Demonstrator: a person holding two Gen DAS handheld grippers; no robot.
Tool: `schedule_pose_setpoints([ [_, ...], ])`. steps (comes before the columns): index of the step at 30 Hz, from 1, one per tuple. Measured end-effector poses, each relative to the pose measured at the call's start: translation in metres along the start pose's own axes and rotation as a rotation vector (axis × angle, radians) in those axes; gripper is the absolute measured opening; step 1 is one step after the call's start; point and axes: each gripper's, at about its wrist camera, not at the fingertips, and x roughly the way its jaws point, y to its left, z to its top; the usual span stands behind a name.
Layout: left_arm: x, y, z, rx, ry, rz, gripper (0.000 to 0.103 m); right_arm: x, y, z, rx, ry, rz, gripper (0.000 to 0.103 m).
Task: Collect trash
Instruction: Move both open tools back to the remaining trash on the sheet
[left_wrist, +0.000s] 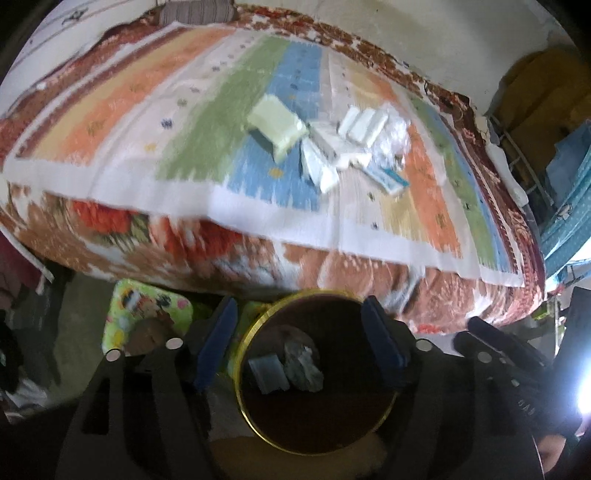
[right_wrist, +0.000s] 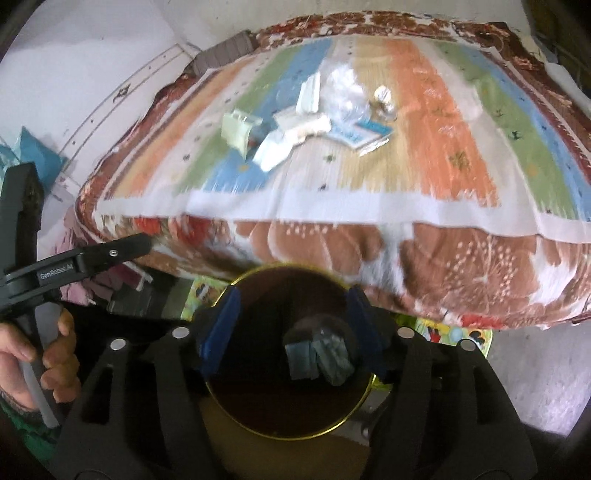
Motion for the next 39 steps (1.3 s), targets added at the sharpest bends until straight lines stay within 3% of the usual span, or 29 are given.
schedule_pose_setpoints([
  [7, 0.007, -0.006, 0.021, 0.054, 0.015, 0.030, 0.082, -0.012, -0.007, 0.033, -0.035, -0.074, -0.013, 0.074],
  [12, 0.011, -0.020, 0.037, 0.185, 0.013, 0.074, 0.083, -0.009, -0.012, 0.059, -0.067, -0.091, -0.037, 0.080],
  [16, 0.017, -0.022, 0.054, 0.197, 0.020, 0.036, 0.089, -0.010, -0.013, 0.077, -0.094, -0.126, -0.039, 0.084],
  [19, 0.017, -0.028, 0.064, 0.213, -0.013, 0.026, 0.097, -0.011, -0.013, 0.087, -0.095, -0.153, -0.041, 0.089],
  [21, 0.013, -0.032, 0.073, 0.220, -0.059, 0.035, 0.097, -0.011, -0.013, 0.095, -0.099, -0.179, -0.028, 0.091],
  [29, 0.027, -0.041, 0.097, 0.271, -0.091, 0.033, 0.097, 0.006, -0.028, 0.125, -0.089, -0.200, -0.038, 0.093],
  [39, 0.057, -0.062, 0.119, 0.453, -0.092, -0.021, 0.097, 0.031, -0.032, 0.150, -0.122, -0.235, -0.039, 0.093],
])
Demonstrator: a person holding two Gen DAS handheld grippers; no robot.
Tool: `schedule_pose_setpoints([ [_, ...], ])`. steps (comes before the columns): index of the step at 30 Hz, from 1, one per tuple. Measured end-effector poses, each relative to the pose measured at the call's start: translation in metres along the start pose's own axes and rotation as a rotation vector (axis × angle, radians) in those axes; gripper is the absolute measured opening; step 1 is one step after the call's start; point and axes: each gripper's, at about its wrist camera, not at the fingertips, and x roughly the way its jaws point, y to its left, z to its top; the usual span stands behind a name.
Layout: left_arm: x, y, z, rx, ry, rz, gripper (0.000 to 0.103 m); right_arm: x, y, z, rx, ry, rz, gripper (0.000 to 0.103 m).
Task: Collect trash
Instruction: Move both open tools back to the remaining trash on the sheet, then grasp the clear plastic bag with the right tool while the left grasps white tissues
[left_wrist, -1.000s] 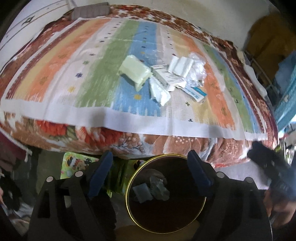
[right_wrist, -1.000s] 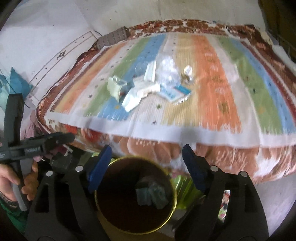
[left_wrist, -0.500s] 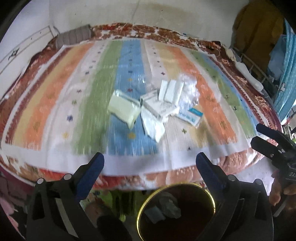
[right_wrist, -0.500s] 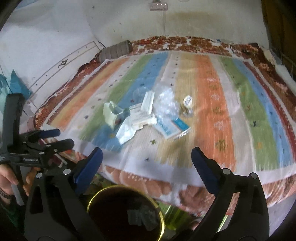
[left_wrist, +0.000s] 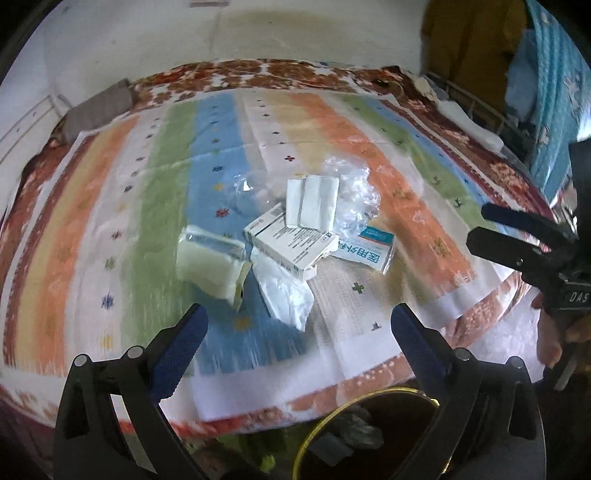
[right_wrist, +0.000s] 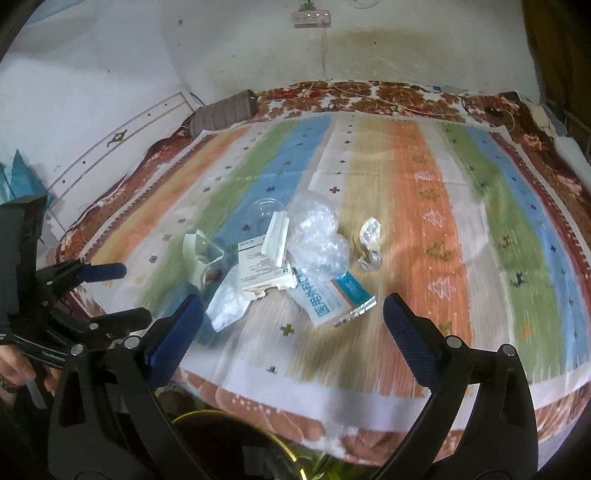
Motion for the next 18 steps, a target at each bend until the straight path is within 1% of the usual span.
schedule_pose_setpoints([
  [2, 0.006, 0.003, 0.004, 0.028, -0.015, -0.016, 0.097, 0.008, 0.000, 0.002, -0.015, 0.013, -0.003, 0.093],
  [5, 0.012, 0.011, 0.008, 0.024, -0.027, -0.051, 0.097, 0.021, 0.000, 0.005, -0.043, 0.030, -0.003, 0.093],
  [10, 0.028, 0.028, 0.015, -0.021, -0.010, -0.100, 0.097, 0.039, -0.002, 0.010, -0.091, 0.031, -0.022, 0.092],
  [14, 0.032, 0.039, 0.021, -0.081, -0.029, -0.139, 0.097, 0.058, -0.004, 0.014, -0.128, 0.042, -0.048, 0.090],
  [16, 0.034, 0.041, 0.024, -0.096, -0.040, -0.158, 0.097, 0.065, -0.004, 0.015, -0.149, 0.048, -0.063, 0.087],
  [18, 0.037, 0.043, 0.026, -0.105, -0.048, -0.176, 0.097, 0.073, -0.004, 0.017, -0.168, 0.048, -0.068, 0.086],
])
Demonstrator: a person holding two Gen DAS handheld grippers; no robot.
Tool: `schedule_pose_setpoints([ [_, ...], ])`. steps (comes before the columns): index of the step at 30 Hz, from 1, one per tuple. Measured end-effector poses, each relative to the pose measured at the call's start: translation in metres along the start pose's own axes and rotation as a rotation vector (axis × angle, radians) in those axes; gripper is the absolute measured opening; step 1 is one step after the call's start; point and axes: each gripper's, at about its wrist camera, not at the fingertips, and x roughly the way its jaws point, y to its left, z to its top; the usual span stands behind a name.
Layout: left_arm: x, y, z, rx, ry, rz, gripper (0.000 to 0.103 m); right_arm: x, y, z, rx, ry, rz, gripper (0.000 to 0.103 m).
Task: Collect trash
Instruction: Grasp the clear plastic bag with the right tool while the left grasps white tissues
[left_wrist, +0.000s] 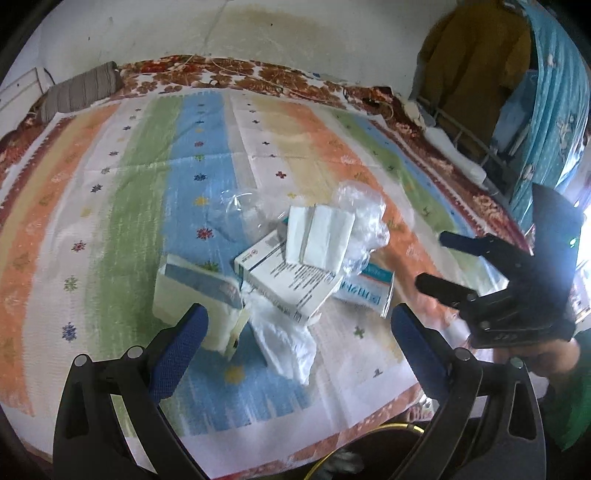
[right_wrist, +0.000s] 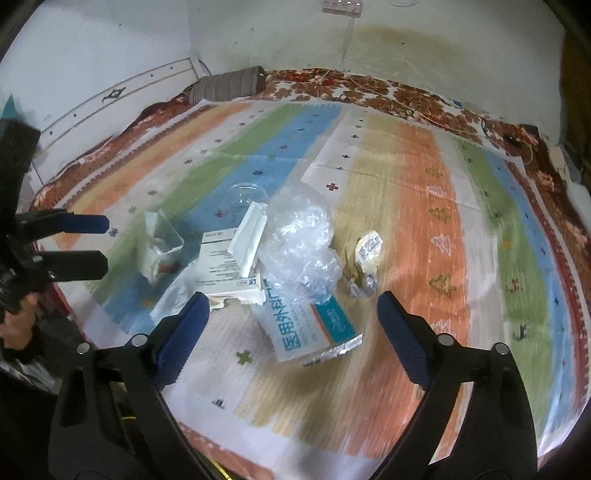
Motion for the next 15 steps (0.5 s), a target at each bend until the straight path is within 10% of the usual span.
schedule_pose_setpoints([
  [15, 0.049, 0.010, 0.018, -0.048, 0.032, -0.072, 0.097, 0.045, -0.006, 0.013, -0.120, -0.008, 0.010, 0.073],
])
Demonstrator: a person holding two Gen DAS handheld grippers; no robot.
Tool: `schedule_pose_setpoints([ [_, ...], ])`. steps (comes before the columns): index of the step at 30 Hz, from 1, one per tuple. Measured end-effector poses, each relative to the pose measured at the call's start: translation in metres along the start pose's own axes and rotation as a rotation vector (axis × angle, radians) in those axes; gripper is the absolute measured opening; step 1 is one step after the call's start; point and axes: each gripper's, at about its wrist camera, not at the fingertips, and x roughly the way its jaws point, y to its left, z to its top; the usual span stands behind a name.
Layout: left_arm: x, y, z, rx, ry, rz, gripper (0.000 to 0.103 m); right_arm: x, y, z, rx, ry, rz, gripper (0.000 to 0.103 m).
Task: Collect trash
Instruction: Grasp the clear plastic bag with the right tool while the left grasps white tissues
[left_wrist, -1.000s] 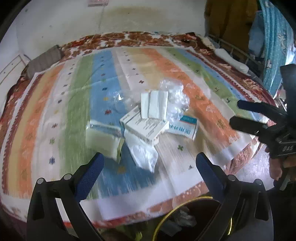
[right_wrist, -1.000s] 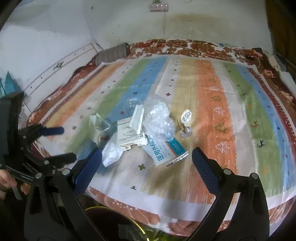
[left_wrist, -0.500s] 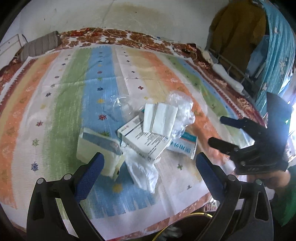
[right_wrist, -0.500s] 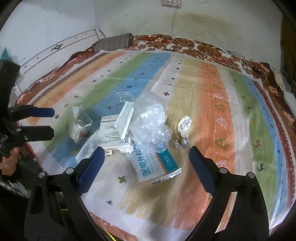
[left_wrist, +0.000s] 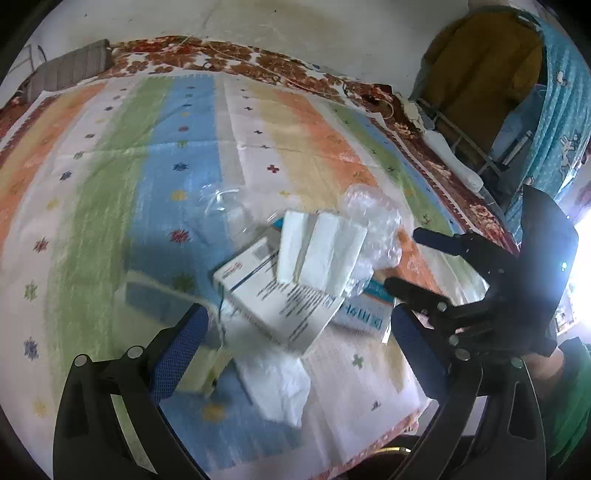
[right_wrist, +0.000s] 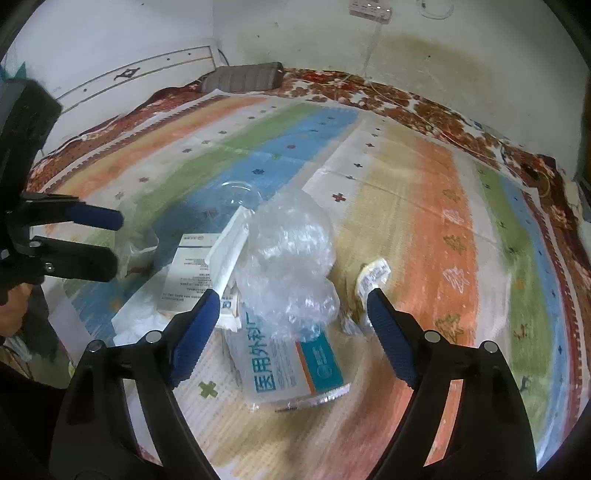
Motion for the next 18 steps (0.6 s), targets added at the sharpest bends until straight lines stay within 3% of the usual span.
schedule_pose_setpoints([
  [1, 0.003, -0.001, 0.002, 0.001, 0.000, -0.010, 0.097, 0.003, 0.000, 0.001, -0.005, 0.010, -0.007, 0.066],
  [7, 0.025, 0.000, 0.010, -0.004, 0.019, -0.041, 0.097, 0.017, -0.006, 0.004, -0.005, 0.043, -0.004, 0.049],
  [18, 0.057, -0.005, 0.024, -0.012, 0.033, -0.086, 0.096, 0.022, -0.012, -0.002, 0.016, 0.064, 0.048, 0.026],
])
